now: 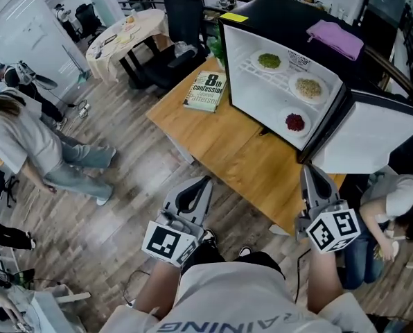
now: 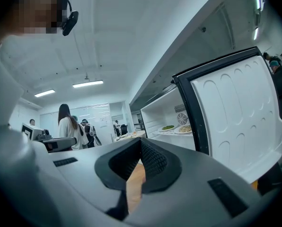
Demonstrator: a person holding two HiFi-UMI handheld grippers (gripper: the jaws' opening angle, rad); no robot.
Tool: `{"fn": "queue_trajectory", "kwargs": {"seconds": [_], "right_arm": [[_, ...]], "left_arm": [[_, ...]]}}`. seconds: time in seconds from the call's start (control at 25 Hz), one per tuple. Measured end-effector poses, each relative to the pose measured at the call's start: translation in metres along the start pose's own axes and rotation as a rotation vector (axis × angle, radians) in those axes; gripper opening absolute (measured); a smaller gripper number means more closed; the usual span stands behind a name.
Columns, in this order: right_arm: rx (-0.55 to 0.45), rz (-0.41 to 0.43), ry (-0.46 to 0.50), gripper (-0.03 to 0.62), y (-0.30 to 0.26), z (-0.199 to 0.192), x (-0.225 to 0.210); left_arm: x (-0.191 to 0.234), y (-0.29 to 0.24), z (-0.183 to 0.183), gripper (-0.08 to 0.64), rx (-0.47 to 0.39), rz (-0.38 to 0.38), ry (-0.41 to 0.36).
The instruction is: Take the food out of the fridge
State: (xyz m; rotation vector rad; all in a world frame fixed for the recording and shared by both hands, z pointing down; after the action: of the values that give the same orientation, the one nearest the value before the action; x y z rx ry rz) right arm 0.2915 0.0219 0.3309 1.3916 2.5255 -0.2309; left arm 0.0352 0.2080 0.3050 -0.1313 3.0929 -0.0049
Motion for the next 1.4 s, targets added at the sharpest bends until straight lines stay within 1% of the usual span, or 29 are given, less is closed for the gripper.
{"fn": "queue_trajectory", "kwargs": {"seconds": [0.28,0.6,0.8,0.96,1.08,1.2,1.4], "right_arm": [[-0.023,-0.088,0.03,0.019,-0.018,0.011,-0.014],[-0.017,-0.256,0.038,0.019,-0.066,0.013,-0.004],[-0.005,-0.375,0.024,0.019,-0.095,0.008,0.005],[-0.01,-0.458,0.012,0.019,-0.113,0.003,0.014],[-0.028,-0.517,-0.02,0.019,-0.124,-0.003,0.017],[-0.051,-0.572,-0.071,0.02,-0.129,-0.009,0.017],[-0.088,-0.623,-0.176,0.019,-0.13,-0.021,0.005]], "left_arm": [[0.027,-0.061,-0.002,0.009,-0.031,-0.119,0.005],[0.093,-0.13,-0.006,0.009,-0.026,-0.308,0.024],[0.131,-0.167,-0.008,0.009,-0.017,-0.435,0.018],[0.156,-0.19,-0.014,0.009,-0.007,-0.517,0.036],[0.169,-0.206,-0.021,0.009,0.005,-0.579,0.049],[0.176,-0.219,-0.027,0.009,0.012,-0.63,0.056],[0.174,-0.237,-0.037,0.009,0.023,-0.679,0.062]]}}
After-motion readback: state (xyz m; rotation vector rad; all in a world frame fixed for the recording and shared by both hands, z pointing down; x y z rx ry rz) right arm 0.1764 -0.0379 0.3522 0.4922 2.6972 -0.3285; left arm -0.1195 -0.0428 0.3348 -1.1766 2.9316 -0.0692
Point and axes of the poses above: the fingertips, and each gripper's own axes: y backward along the fingers, x to its left, z out of its top, the point moved 9 cm from there along y, backward along the fingers, and after that the axes turned 1 degree about -x, right-handed, at the moved point
